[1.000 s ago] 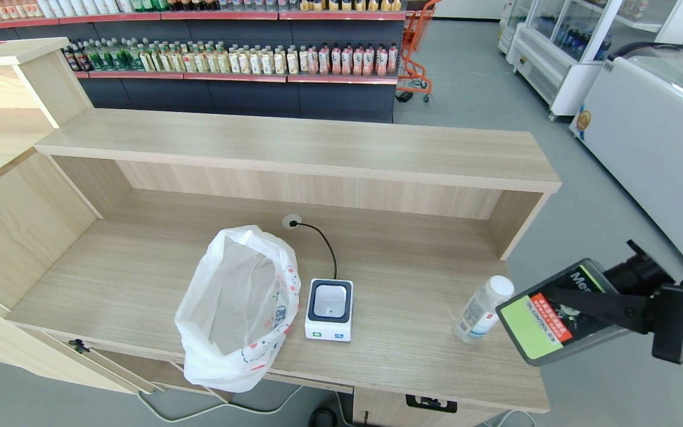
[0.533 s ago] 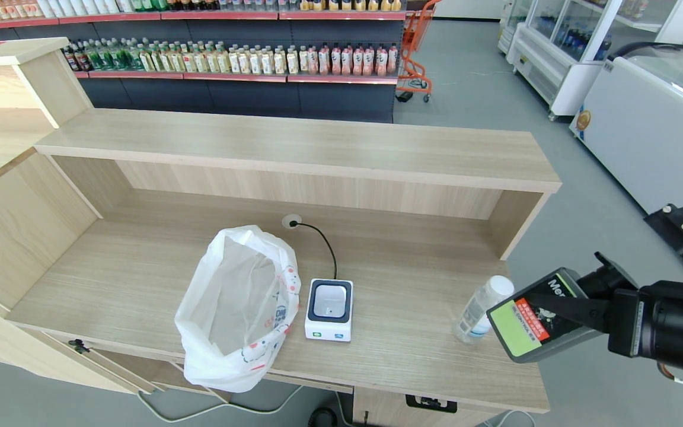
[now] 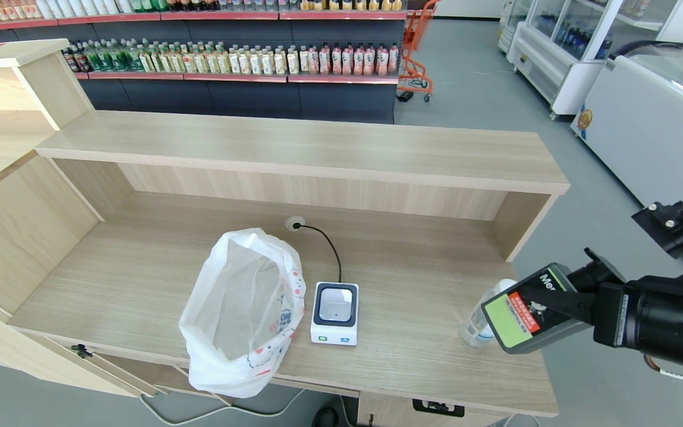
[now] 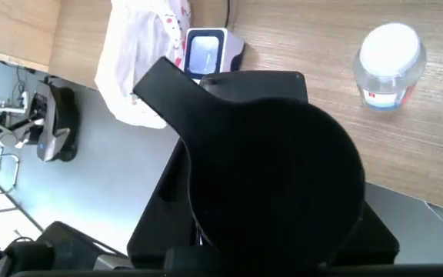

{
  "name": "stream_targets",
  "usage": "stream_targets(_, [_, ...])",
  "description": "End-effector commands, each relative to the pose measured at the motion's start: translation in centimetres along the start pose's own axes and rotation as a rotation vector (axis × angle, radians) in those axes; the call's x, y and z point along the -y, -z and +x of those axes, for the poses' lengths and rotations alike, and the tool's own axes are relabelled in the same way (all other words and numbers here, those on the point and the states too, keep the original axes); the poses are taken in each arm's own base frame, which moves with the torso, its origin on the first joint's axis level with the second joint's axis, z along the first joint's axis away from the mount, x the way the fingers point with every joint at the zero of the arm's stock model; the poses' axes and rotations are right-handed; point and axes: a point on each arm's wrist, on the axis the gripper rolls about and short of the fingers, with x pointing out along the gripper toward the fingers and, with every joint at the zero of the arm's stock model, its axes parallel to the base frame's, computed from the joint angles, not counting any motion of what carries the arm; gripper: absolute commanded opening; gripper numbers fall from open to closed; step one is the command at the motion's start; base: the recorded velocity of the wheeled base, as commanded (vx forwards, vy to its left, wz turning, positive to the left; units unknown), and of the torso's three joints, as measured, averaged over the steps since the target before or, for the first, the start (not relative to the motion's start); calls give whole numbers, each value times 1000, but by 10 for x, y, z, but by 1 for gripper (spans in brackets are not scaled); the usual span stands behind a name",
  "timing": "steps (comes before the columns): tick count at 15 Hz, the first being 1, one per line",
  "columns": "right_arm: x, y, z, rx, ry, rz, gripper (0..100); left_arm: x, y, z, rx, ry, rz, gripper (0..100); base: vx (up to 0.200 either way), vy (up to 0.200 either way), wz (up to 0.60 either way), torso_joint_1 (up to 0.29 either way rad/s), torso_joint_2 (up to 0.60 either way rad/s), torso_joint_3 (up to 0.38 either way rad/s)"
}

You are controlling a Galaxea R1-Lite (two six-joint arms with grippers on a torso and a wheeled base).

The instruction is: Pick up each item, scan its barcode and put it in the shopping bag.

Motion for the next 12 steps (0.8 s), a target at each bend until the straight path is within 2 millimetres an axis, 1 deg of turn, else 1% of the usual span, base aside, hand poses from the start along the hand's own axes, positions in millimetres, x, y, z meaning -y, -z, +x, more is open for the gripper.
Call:
stream_targets(1, [2,1,8,-24,10,1,0,0,0,0,-2,1,-2,0,0,200,0,12,12,2])
stream_targets(3, [3,2,13,-39,18,2,0,0,0,0,0,-1,-2,0,0,200,0,0,0,2])
stream_targets(5, [6,1,25,-41,61,3,0,0,0,0,-2,-1,-2,0,0,200,0,0,0,0])
stream_targets(7, [11,2,41,-18,126,2,0,0,0,0,0,1,-2,0,0,200,0,0,2,2])
stream_targets(8, [15,2,54,-2,161,1,0,0,0,0,-2,-1,0,0,0,200,0,-2,2,7])
stream_targets(9, [17,3,63,5,173,0,0,0,0,0,0,-1,0,0,0,200,0,-7,2,-2])
stream_targets(10, [18,3,70,11,177,-1,0,0,0,0,0,-1,0,0,0,0,0,0,0,0])
stream_targets(12, [19,2,91,3,175,-4,0,0,0,0,-2,1,0,0,0,0,0,0,0,0])
